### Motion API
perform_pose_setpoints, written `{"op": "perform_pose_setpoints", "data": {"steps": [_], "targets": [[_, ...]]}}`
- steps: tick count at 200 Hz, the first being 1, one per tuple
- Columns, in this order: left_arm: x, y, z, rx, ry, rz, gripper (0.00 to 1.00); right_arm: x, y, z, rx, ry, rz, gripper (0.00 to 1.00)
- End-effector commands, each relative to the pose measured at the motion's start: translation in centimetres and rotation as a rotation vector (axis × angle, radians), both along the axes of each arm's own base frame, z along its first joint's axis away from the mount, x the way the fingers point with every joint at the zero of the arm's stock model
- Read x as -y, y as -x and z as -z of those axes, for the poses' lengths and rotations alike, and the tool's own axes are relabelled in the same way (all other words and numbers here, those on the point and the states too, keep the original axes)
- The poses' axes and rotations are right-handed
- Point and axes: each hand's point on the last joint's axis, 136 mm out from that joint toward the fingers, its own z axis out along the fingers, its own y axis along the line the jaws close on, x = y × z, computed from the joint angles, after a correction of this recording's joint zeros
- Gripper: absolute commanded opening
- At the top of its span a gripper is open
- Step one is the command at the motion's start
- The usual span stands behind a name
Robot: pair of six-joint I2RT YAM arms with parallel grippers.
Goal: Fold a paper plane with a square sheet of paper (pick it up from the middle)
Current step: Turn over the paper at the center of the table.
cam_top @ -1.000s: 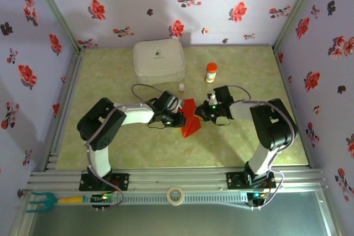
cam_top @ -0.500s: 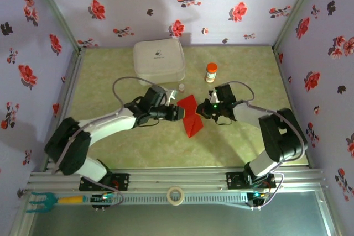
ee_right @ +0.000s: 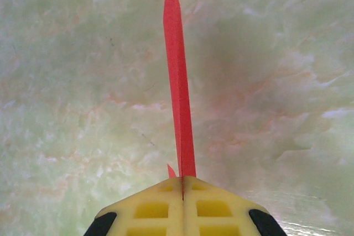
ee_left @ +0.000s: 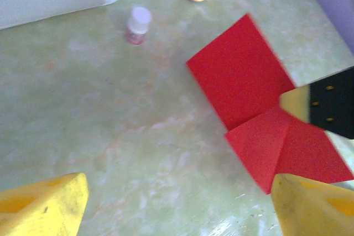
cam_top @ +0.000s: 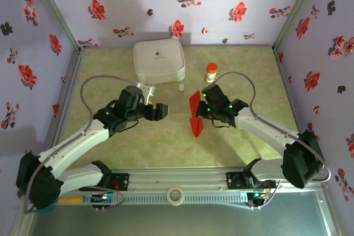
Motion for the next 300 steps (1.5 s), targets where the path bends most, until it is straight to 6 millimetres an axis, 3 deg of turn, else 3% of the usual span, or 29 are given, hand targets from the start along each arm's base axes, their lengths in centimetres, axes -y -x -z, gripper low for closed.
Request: {"op": "perform_pose_setpoints", "data": {"steps": [1,57,98,151,206,238,267,300], "targets": [[-2.9,-0.1,0.0,0.072,-0.146,-0.035,0.95,1.8,-0.6,-0.5,0.026,0.117,0.053,0.02],[-5.6,-0.4,1.1,0.026,-0.195,-0.183,0.98,1.9,0.6,-0.4,0.011,0.153,-0.012,0.02],[-6.8,0.7,1.6,-0.031,-0.145,-0.255,0.98,3.6,1.9,-0.7,-0.049,0.292,-0.051,0.02],[-9.9,1.2,1.4,-0.054,-0.196,-0.374,1.00,4.6,1.2,-2.2,0.064,0.407,-0.041,0.02],[-10.4,1.5,0.4,-0.055,-0.163,-0.394,1.00,5.2,0.4,-3.8,0.157,0.787,-0.029,0.01],[-12.9,1.4,0.1,-0.057,-0.202,-0.524,1.00,3.4,0.3,-3.5,0.202,0.964,-0.078,0.00],[-15.7,1.4,-0.3,-0.038,-0.225,-0.670,1.00,1.4,0.4,-0.7,0.189,0.991,-0.110,0.01],[-16.5,2.2,-0.9,-0.051,-0.180,-0.708,1.00,-1.7,1.1,2.7,0.132,0.908,-0.177,0.04]]}}
